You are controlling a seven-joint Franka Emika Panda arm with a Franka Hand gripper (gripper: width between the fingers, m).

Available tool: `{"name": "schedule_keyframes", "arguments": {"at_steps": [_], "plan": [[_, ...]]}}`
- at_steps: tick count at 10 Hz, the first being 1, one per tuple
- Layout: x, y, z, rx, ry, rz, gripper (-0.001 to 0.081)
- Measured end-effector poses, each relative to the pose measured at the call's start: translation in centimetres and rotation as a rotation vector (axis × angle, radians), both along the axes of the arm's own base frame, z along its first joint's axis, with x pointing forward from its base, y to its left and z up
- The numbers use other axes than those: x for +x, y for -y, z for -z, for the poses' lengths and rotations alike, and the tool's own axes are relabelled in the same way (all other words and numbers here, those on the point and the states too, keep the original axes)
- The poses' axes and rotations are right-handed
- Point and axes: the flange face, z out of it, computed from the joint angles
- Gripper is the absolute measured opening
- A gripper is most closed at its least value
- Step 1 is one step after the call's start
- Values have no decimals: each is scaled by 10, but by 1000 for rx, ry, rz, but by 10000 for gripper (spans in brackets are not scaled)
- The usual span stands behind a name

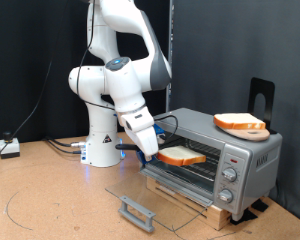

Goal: Make a piece of toast with the oven

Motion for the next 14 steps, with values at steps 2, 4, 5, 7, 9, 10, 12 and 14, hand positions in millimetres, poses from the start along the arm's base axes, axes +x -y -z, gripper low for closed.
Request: {"name": "schedule_keyframes", "arguments": {"at_steps": [2, 4, 5, 7, 9, 10, 12, 14], "plan": [[-1, -12, -1, -63, 46, -30, 395], [1, -14, 0, -129, 86, -42, 395], [3, -9, 0, -144, 95, -41, 395], [5, 2, 0, -149, 96, -20, 395], [9, 10, -4, -142, 102, -10, 395], [10, 13, -5, -136, 98, -10, 395], [10, 19, -6, -130, 95, -15, 395], [7, 19, -3, -116, 71, -16, 395]]}}
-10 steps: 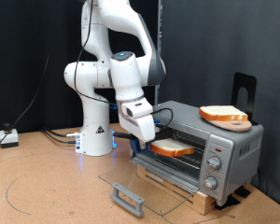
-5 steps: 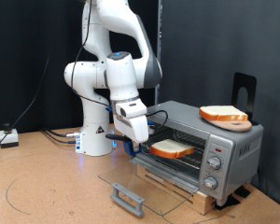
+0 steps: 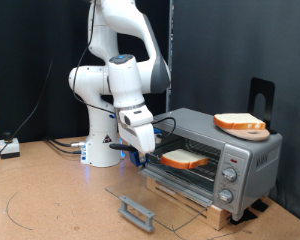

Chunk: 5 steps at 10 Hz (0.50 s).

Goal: Make a piece of toast with the oven

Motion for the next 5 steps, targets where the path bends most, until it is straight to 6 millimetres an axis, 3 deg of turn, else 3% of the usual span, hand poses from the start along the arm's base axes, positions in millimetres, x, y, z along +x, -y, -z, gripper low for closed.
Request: {"name": "schedule_keyframes", "arguments": {"at_steps": [5], "plan": [[-20, -27, 4, 72, 7, -92, 395]]}}
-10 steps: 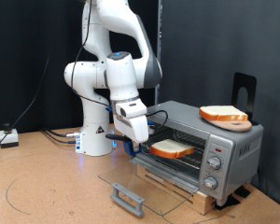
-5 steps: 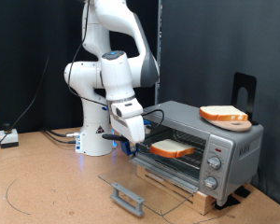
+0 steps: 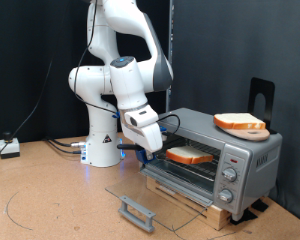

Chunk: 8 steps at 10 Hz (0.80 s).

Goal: Make a piece of toast with the oven

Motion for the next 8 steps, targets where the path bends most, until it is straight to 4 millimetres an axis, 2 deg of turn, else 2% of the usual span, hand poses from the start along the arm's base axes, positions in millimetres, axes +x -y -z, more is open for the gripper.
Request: {"name": "schedule_keyframes", "arguments": {"at_steps": [3, 5, 6, 8], "plan": [[-10, -19, -6, 8, 11, -36, 395], [-13, -22, -7, -17, 7, -33, 395], [-13, -16, -6, -45, -1, -30, 395], [-10, 10, -3, -106, -19, -7, 395]]}}
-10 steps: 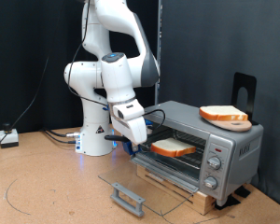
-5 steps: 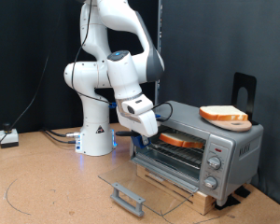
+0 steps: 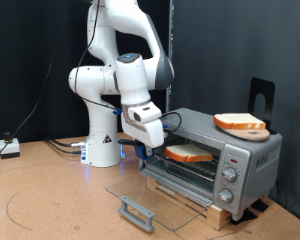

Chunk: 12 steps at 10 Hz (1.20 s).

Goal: Make a piece of toast with the oven

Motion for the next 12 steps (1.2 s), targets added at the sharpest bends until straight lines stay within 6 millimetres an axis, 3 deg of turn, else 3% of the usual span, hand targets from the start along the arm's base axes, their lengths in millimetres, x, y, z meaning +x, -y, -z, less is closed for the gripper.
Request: {"name": "schedule_keyframes", "arguments": {"at_steps": [3, 6, 9, 12], "plan": [[6, 40, 5, -32, -28, 60, 395], [6, 64, 12, -17, -49, 113, 395], [12, 92, -3, 101, -71, 224, 395], [14, 120, -34, 210, -95, 300, 395]]}}
